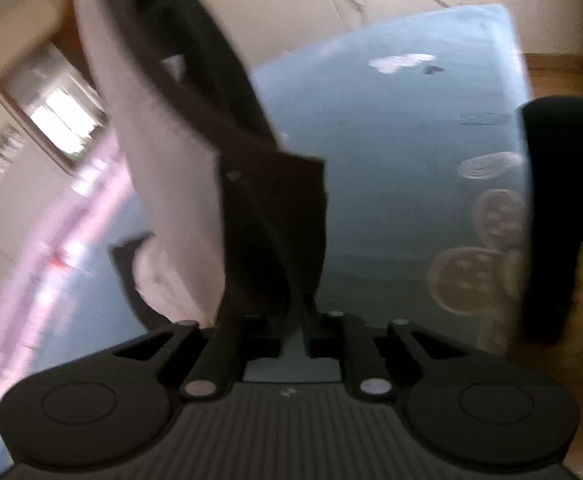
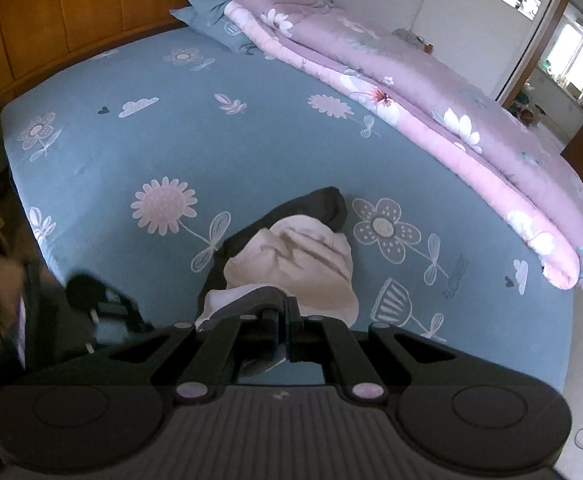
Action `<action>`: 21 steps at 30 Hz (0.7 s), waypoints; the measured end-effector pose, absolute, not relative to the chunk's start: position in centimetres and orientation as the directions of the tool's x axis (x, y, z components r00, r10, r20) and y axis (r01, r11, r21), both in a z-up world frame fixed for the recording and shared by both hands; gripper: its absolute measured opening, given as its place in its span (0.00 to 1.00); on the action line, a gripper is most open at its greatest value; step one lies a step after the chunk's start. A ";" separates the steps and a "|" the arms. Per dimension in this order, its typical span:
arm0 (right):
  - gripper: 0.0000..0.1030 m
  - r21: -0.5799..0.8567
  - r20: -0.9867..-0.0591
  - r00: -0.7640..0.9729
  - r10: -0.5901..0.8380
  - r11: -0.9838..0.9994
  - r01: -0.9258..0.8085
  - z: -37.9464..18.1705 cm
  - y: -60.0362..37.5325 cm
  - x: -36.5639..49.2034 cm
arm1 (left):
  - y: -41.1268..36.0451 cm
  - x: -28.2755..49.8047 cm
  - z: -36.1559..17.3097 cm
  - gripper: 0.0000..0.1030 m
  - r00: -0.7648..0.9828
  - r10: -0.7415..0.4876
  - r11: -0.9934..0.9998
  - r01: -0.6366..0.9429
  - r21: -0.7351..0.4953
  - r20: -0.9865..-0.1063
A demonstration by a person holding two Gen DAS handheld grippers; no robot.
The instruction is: Fold clothes
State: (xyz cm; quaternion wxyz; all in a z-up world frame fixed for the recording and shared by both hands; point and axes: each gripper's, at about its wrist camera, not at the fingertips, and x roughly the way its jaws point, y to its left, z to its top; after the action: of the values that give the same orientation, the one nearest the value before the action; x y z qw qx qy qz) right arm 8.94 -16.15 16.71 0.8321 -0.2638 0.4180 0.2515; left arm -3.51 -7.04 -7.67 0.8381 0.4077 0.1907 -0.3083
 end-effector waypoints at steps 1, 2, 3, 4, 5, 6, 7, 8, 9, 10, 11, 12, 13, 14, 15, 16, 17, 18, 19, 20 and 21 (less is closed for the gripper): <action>0.04 -0.239 -0.830 0.524 0.190 0.728 -0.642 16.9 -15.6 9.0 | -7.4 -3.4 -8.4 0.31 0.771 -0.353 0.504 0.634 0.587 -0.530; 0.04 -0.248 -0.832 0.524 0.183 0.722 -0.646 17.1 -15.1 9.1 | -7.7 -3.6 -8.9 0.38 0.798 -0.357 0.527 0.602 0.600 -0.486; 0.04 -0.256 -0.833 0.524 0.177 0.717 -0.648 17.2 -14.7 9.1 | -7.8 -3.6 -9.3 0.49 0.818 -0.359 0.550 0.575 0.606 -0.450; 0.04 -0.262 -0.834 0.525 0.172 0.713 -0.650 17.3 -14.3 9.2 | -7.9 -3.7 -9.6 0.54 0.831 -0.360 0.574 0.555 0.602 -0.424; 0.04 -0.269 -0.835 0.525 0.167 0.708 -0.653 17.4 -13.9 9.4 | -8.1 -3.8 -9.7 0.56 0.835 -0.365 0.595 0.550 0.587 -0.412; 0.04 -0.275 -0.835 0.526 0.162 0.705 -0.654 17.5 -13.5 9.5 | -8.1 -3.8 -9.9 0.57 0.834 -0.378 0.606 0.552 0.573 -0.403; 0.04 -0.277 -0.835 0.526 0.160 0.704 -0.654 17.6 -13.2 9.6 | -8.3 -3.8 -10.1 0.58 0.840 -0.378 0.616 0.542 0.572 -0.389; 0.04 -0.273 -0.836 0.524 0.161 0.706 -0.653 17.7 -13.0 9.8 | -8.5 -3.7 -10.3 0.59 0.846 -0.378 0.625 0.533 0.570 -0.377; 0.04 -0.269 -0.837 0.522 0.164 0.707 -0.653 17.8 -12.8 9.9 | -8.9 -3.4 -10.5 0.59 0.850 -0.372 0.635 0.526 0.566 -0.373; 0.04 -0.267 -0.837 0.521 0.166 0.707 -0.655 17.8 -12.5 9.9 | -9.2 -3.2 -10.7 0.60 0.855 -0.364 0.646 0.518 0.561 -0.370; 0.04 -0.269 -0.837 0.521 0.167 0.704 -0.657 17.8 -12.3 10.0 | -9.5 -2.7 -10.7 0.60 0.865 -0.347 0.669 0.499 0.551 -0.362; 0.04 -0.271 -0.837 0.522 0.167 0.702 -0.659 17.7 -12.1 10.0 | -9.7 -2.2 -10.8 0.55 0.874 -0.331 0.691 0.481 0.540 -0.355; 0.04 -0.273 -0.837 0.522 0.166 0.700 -0.660 17.7 -12.0 10.0 | -9.7 -1.7 -10.7 0.41 0.872 -0.325 0.707 0.481 0.518 -0.366; 0.04 -0.276 -0.837 0.523 0.163 0.699 -0.660 17.7 -11.9 10.1 | -9.5 -1.3 -10.6 0.31 0.862 -0.327 0.714 0.494 0.496 -0.388; 0.04 -0.280 -0.837 0.524 0.158 0.699 -0.658 17.7 -11.9 10.1 | -9.2 -0.8 -10.5 0.14 0.850 -0.330 0.720 0.507 0.473 -0.409; 0.04 -0.284 -0.837 0.525 0.153 0.700 -0.656 17.7 -12.0 10.1 | -8.8 -0.5 -10.4 0.06 0.837 -0.337 0.722 0.524 0.451 -0.432; 0.04 -0.287 -0.837 0.527 0.147 0.702 -0.652 17.8 -12.2 10.1 | -8.3 -0.4 -10.2 0.05 0.826 -0.345 0.722 0.537 0.437 -0.445; 0.04 -0.290 -0.837 0.528 0.141 0.705 -0.647 17.8 -12.5 10.1 | -7.8 -0.3 -10.0 0.04 0.816 -0.352 0.721 0.549 0.423 -0.459; 0.04 -0.290 -0.838 0.528 0.137 0.708 -0.644 17.7 -12.8 10.2 | -7.3 -0.2 -9.7 0.03 0.809 -0.356 0.716 0.558 0.420 -0.468; 0.04 -0.288 -0.840 0.526 0.134 0.711 -0.642 17.6 -13.1 10.2 | -6.8 -0.2 -9.6 0.03 0.803 -0.357 0.710 0.565 0.420 -0.477; 0.04 -0.284 -0.843 0.522 0.133 0.713 -0.641 17.5 -13.5 10.2 | -6.2 -0.1 -9.1 0.00 0.794 -0.360 0.704 0.575 0.416 -0.490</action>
State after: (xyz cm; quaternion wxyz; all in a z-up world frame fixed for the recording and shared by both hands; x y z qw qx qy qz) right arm 10.21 -13.48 17.47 0.8203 -0.2965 0.4286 0.2357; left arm -0.09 -6.16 -9.12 0.9034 0.2845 0.1897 -0.2587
